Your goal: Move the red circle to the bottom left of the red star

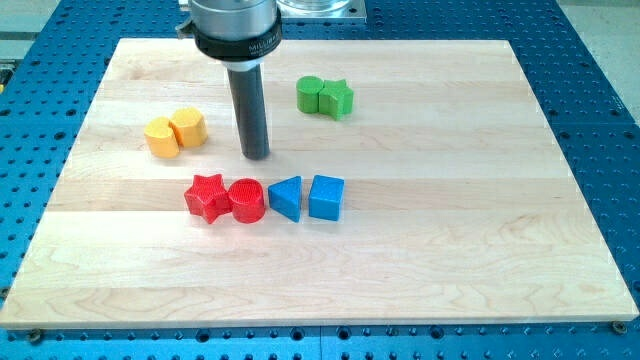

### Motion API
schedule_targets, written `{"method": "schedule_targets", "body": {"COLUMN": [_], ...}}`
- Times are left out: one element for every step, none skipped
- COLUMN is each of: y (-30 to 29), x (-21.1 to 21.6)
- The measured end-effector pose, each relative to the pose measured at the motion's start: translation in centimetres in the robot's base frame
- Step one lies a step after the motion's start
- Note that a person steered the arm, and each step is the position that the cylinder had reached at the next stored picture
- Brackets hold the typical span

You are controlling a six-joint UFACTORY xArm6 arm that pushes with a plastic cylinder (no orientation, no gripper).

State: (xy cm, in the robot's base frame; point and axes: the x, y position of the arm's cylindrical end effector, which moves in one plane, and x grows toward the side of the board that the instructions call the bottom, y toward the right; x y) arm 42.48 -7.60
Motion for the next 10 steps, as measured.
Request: {"method": "schedule_targets", "body": {"y": [0.0, 0.0, 0.0, 0.4, 2.1, 3.8, 4.2, 3.9, 2.2, -1.0], "x": [2.8, 7.4, 10.6, 10.8, 11.5, 14.3, 16.4, 17.4, 15.1, 12.2]}}
